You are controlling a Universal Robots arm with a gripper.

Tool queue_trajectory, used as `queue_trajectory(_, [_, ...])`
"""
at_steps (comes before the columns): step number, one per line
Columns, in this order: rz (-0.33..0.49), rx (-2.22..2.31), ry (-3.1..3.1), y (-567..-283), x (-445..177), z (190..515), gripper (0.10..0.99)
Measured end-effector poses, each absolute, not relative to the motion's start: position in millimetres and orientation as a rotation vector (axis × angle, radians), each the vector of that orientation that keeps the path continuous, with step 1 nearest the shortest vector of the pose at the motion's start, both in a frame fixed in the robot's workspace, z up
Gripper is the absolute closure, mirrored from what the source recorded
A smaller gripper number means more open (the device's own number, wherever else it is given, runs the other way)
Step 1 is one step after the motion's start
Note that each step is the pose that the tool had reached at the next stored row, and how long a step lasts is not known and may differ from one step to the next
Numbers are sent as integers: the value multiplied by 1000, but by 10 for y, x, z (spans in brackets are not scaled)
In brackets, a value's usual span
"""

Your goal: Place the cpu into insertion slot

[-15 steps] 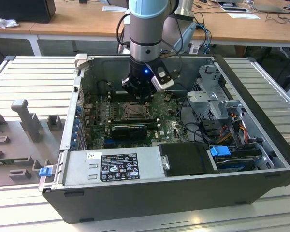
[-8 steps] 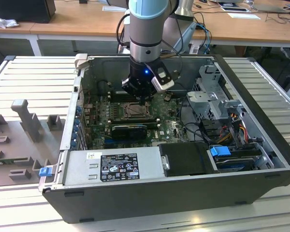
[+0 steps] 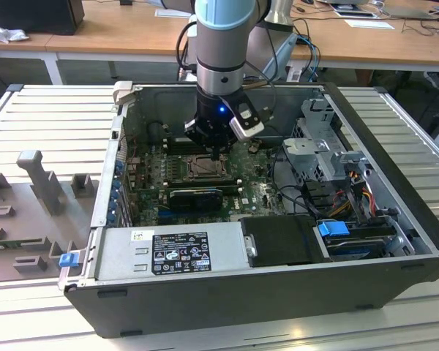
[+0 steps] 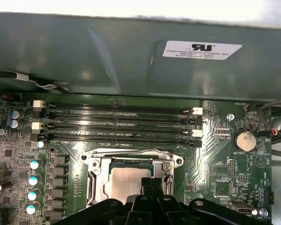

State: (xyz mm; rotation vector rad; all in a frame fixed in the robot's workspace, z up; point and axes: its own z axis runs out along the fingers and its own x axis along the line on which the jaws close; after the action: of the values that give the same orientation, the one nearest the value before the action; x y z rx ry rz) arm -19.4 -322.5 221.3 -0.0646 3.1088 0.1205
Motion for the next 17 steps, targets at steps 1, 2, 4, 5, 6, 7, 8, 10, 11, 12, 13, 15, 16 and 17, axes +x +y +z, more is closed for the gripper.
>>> queue_trajectory(1, [120,-65,3109,-3229,-194,2213,980])
queue_trajectory(2, [121,-65,3109,-3234,-194,2213,980])
queue_trajectory(4, [120,-65,3109,-3239,-194,2214,980])
queue_trajectory(5, [120,-65,3109,-3245,-194,2214,980])
queue_trajectory(6, [120,-65,3109,-3252,-194,2214,980])
queue_trajectory(7, [120,-65,3109,-3262,-194,2214,980])
queue_trajectory(8, [120,-65,3109,-3267,-194,2214,980])
queue_trajectory(10, [120,-64,3109,-3270,-194,2225,980])
queue_trajectory(11, [120,-65,3109,-3270,-194,2236,980])
queue_trajectory(12, [120,-65,3109,-3270,-194,2257,980])
queue_trajectory(13, [120,-65,3109,-3270,-194,2324,980])
queue_trajectory(15, [121,-65,3109,-3272,-194,2360,980])
queue_trajectory(16, [121,-65,3109,-3274,-194,2361,980])
queue_trajectory(17, [120,-65,3109,-3279,-193,2361,980])
